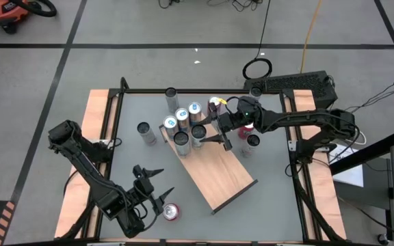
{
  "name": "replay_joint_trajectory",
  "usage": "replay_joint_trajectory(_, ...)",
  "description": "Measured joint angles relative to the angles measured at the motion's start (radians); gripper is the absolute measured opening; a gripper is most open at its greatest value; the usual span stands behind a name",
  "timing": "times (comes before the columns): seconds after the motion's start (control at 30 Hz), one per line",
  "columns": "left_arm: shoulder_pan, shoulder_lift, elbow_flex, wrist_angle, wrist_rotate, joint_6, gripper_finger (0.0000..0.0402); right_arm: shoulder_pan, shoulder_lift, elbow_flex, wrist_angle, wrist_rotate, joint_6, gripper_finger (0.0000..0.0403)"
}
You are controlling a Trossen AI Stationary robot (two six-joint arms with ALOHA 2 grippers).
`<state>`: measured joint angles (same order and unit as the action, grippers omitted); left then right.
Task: Place canned beverage on shelf
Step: Put the left white soda can on the shelf aligned with the other white soda can
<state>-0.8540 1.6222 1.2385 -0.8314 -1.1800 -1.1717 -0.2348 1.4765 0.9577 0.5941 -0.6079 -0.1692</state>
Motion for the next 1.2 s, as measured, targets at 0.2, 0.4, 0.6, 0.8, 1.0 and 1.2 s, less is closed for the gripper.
replay_joint_trajectory(0.2, 0.003, 0.000, 0.000, 0.000, 0.003, 0.001, 0.0365, 0.000, 0.010, 0.001, 0.009, 0.001, 0.003, 0.0213)
replay_joint_trajectory(0.4, 0.002, 0.000, 0.000, 0.002, 0.016, 0.002, 0.0365, 0.000, 0.026, 0.002, 0.025, 0.003, 0.015, 0.0229)
replay_joint_trajectory(0.6, 0.003, 0.000, 0.000, 0.000, 0.026, 0.004, 0.0365, 0.000, 0.026, 0.002, 0.029, 0.004, 0.031, 0.0248)
replay_joint_trajectory(0.8, 0.003, 0.000, 0.000, 0.000, 0.026, 0.006, 0.0365, 0.000, 0.026, 0.002, 0.033, 0.004, 0.062, 0.0267)
replay_joint_trajectory(1.0, 0.003, 0.000, 0.000, 0.000, 0.026, 0.006, 0.0365, 0.000, 0.027, 0.000, 0.060, 0.004, 0.078, 0.0284)
replay_joint_trajectory(1.2, 0.003, 0.000, 0.000, 0.000, 0.026, 0.006, 0.0365, 0.001, 0.021, 0.000, 0.062, 0.035, 0.084, 0.0292)
